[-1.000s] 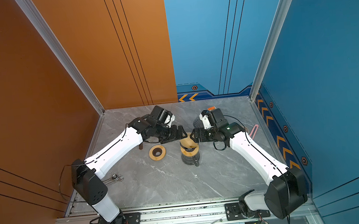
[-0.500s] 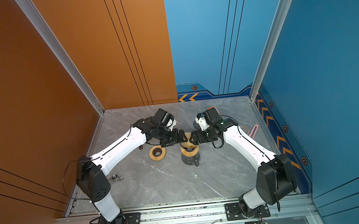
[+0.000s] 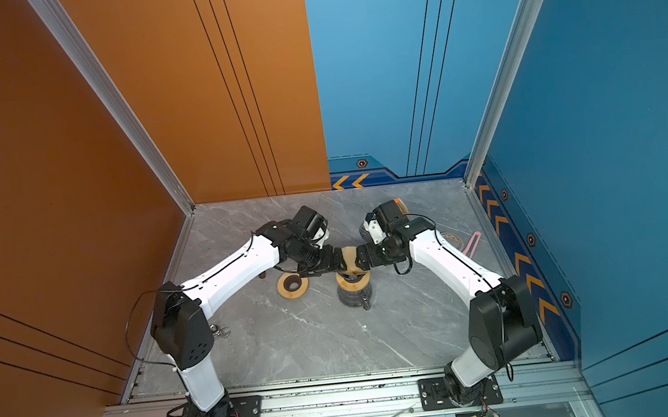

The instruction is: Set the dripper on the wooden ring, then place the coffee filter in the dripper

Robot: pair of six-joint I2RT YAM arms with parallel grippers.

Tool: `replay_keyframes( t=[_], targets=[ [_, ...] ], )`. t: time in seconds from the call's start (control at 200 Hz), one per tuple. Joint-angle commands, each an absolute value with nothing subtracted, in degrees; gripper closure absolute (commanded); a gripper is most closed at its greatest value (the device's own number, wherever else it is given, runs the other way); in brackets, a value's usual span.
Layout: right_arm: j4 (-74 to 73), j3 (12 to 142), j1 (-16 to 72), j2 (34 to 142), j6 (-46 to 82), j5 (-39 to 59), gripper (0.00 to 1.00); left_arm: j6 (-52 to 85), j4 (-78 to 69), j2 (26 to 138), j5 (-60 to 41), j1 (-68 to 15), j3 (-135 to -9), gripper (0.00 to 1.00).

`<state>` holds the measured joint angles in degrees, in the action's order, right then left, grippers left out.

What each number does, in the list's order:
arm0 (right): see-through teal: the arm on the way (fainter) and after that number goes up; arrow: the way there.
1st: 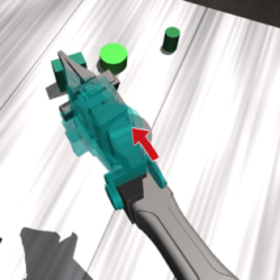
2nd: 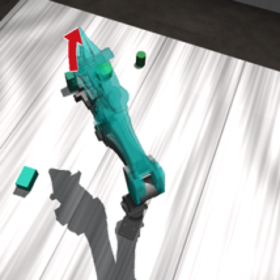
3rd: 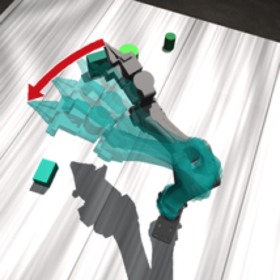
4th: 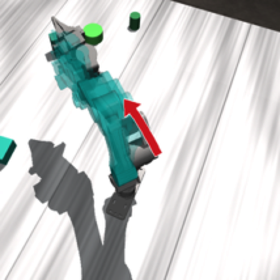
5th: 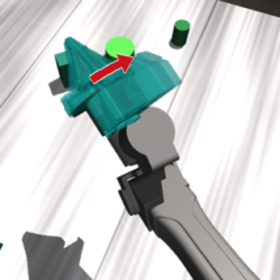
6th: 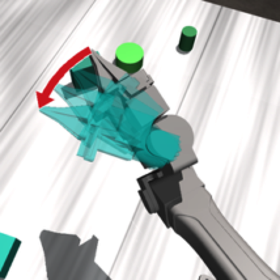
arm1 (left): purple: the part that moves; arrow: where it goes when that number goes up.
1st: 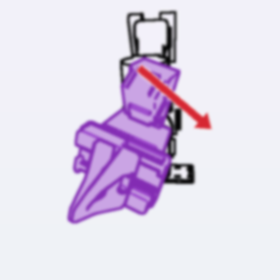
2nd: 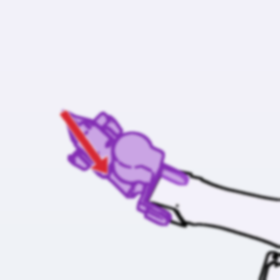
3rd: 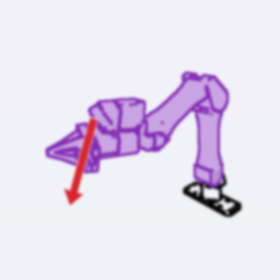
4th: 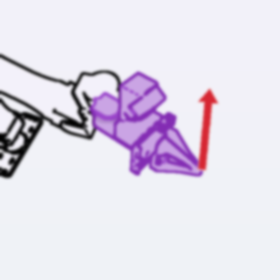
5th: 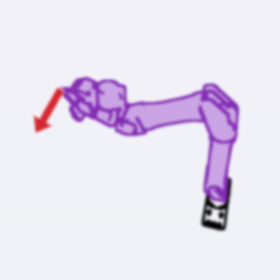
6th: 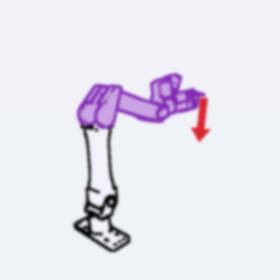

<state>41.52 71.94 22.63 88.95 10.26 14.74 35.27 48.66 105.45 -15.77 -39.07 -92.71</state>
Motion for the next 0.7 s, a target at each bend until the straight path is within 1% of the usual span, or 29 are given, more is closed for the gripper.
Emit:
replay_keyframes(
  t=[0.0,0.405,0.411,0.421,0.441,0.696],
  targets=[
    [43.77,73.51,23.33,89.95,9.49,11.81,0.10,33.31,51.37,106.87,-13.19,-39.00,-94.04,0.12],
    [44.20,73.95,24.78,91.51,9.49,10.27,0.10,32.96,51.65,107.96,-12.76,-38.87,-94.65,0.12],
    [44.20,73.93,24.78,91.50,9.49,10.23,0.10,32.96,51.62,107.94,-12.79,-38.90,-94.66,0.12],
    [44.19,73.88,24.83,91.52,9.49,10.27,0.10,32.98,51.60,108.04,-12.82,-38.93,-94.66,0.16],
    [44.23,73.91,24.87,91.59,9.49,10.15,0.10,33.03,51.57,108.10,-12.77,-38.94,-94.66,0.17],
    [44.49,73.80,24.79,90.77,9.91,8.62,0.11,33.20,51.59,108.30,-12.48,-38.67,-94.55,0.17]
  ],
)
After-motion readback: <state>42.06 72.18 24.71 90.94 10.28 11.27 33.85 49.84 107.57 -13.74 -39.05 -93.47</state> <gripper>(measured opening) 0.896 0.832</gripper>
